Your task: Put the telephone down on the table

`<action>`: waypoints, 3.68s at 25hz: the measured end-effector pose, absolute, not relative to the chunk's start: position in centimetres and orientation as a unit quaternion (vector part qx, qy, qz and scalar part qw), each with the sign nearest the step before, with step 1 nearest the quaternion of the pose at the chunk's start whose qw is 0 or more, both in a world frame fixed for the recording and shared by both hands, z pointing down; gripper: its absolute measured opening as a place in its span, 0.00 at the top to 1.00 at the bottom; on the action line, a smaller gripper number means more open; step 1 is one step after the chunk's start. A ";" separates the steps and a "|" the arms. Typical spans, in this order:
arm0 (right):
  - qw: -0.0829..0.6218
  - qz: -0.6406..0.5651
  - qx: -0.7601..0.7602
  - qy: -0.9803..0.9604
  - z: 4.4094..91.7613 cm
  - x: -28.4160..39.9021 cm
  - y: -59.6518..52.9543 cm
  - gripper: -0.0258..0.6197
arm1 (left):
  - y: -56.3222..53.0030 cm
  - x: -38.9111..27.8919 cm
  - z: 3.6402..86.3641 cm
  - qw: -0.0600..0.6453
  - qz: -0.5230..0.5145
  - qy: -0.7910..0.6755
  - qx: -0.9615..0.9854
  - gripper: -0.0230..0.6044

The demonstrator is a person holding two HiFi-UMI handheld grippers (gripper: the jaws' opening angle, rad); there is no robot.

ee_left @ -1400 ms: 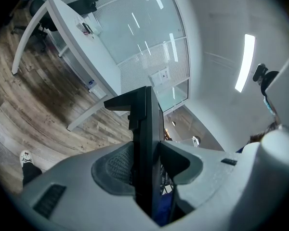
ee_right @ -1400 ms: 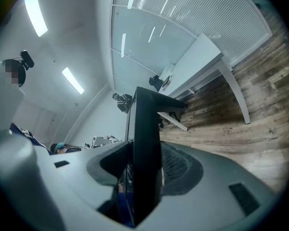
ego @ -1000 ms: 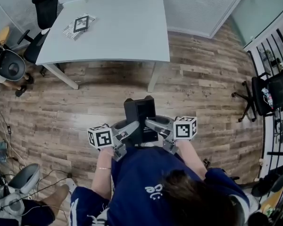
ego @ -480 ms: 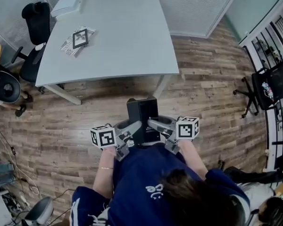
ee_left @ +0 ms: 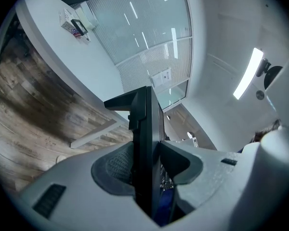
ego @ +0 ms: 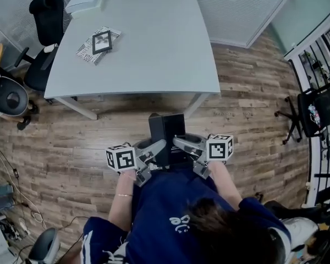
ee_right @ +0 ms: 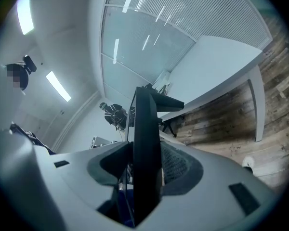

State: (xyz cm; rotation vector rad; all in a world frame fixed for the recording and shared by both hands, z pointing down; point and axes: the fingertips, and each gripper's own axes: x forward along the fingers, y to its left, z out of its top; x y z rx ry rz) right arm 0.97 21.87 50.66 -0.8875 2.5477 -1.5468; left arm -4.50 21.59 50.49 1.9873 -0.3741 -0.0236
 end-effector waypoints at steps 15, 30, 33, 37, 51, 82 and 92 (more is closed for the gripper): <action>-0.017 -0.512 -0.206 0.833 51.4 2.0 7.0 0.63 | 7.7 -3.4 51.1 0.537 -0.037 -0.238 0.809 0.69; -0.030 -0.507 -0.152 0.848 50.3 6.3 -5.8 0.63 | -4.5 1.1 49.9 0.522 -0.063 -0.296 0.798 0.69; -0.033 -0.510 -0.150 0.846 50.4 6.5 -6.8 0.63 | -5.5 1.1 50.2 0.525 -0.062 -0.303 0.793 0.69; -0.034 -0.514 -0.154 0.843 50.5 6.6 -8.0 0.63 | -6.7 1.4 50.0 0.536 -0.065 -0.299 0.787 0.69; -0.021 -0.506 -0.192 0.841 49.1 3.7 -14.8 0.64 | -13.9 -1.7 48.8 0.537 -0.049 -0.267 0.799 0.69; -0.010 -0.539 -0.224 0.812 53.4 -3.4 -27.7 0.64 | -27.4 -8.4 52.7 0.559 -0.013 -0.233 0.796 0.69; -0.001 -0.551 -0.231 0.802 54.4 -3.0 -31.5 0.64 | -31.4 -8.0 53.7 0.558 -0.007 -0.232 0.797 0.69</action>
